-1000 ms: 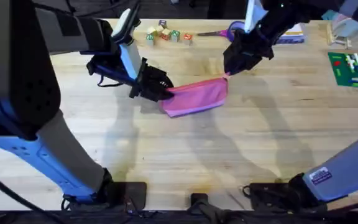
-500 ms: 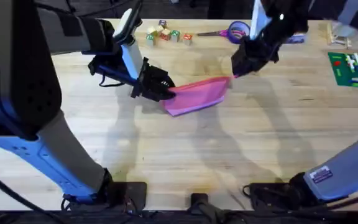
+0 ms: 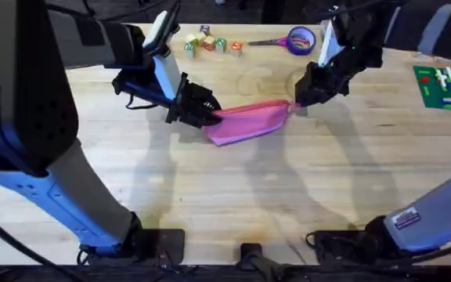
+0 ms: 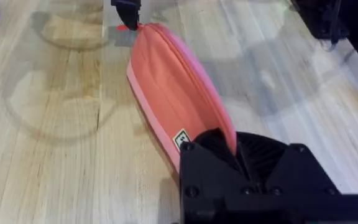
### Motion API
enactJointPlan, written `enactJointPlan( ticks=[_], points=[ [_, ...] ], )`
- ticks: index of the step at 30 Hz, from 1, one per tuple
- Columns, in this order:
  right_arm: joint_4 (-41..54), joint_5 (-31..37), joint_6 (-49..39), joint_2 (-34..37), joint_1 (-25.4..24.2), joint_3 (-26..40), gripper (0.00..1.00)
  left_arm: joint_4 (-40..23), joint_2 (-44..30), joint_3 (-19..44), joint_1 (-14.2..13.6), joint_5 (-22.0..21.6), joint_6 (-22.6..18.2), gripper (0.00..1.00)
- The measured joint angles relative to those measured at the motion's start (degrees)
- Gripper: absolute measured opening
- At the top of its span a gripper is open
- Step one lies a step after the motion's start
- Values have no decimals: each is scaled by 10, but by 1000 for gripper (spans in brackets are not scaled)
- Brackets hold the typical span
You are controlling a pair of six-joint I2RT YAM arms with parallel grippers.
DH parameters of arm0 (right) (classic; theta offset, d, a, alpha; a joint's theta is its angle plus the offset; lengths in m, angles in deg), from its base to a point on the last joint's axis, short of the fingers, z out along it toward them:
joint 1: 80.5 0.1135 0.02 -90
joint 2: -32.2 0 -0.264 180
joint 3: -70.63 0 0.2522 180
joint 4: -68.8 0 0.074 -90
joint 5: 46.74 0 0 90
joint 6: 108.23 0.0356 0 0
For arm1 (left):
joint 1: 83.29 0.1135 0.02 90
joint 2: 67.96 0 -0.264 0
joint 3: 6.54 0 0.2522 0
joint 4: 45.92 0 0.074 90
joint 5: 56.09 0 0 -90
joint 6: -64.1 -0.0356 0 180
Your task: Unzip the bag, pick up the pens from the table one at a time and place them inside, then zip the bag closed.
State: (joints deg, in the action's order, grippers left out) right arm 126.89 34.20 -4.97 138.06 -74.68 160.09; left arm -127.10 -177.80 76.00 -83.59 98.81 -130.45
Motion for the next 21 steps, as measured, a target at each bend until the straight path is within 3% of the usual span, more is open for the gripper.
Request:
enactJointPlan(
  ticks=[5, 10, 12, 21],
  points=[
    [11, 2, 1, -4, 0, 0, 41, 0, 0, 0, 0, 0, 0, 45],
    [50, 52, -2, -29, -17, 13, 748, -7, 0, 0, 8, -11, 0, 44],
    [66, 64, -8, -47, -23, 22, 967, -7, 0, 0, 9, -11, 0, 44],
    [130, 69, -32, -167, -23, 37, 998, -7, 0, 0, 9, -13, 0, 44]
  ],
)
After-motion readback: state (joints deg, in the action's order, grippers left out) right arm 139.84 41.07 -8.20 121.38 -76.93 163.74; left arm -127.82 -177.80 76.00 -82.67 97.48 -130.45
